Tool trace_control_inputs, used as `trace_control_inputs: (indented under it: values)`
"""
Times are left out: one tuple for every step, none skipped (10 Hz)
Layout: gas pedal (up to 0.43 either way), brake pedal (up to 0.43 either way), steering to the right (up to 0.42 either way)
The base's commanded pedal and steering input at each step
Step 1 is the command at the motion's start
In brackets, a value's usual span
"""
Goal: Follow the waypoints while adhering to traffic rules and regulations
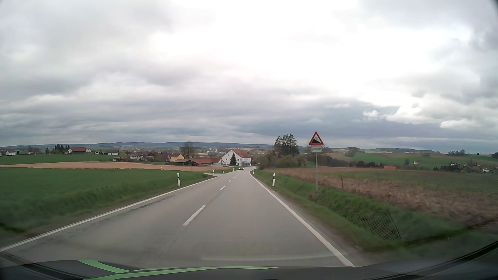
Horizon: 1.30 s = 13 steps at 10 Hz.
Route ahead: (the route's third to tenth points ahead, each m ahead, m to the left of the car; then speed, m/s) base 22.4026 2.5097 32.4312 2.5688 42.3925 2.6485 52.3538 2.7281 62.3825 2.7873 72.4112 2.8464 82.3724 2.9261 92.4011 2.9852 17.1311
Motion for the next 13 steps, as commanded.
trace_control_inputs:
  values:
    - [0.0,0.0,-0.006]
    - [0.0,0.0,-0.005]
    - [0.0,0.0,-0.004]
    - [0.0,0.0,-0.003]
    - [0.0,0.0,-0.003]
    - [0.0,0.0,-0.003]
    - [0.0,0.0,-0.001]
    - [0.0,0.0,0.0]
    - [0.0,0.0,0.001]
    - [0.0,0.0,0.004]
    - [0.0,0.0,0.006]
    - [0.0,0.0,0.005]
    - [0.0,0.0,0.006]
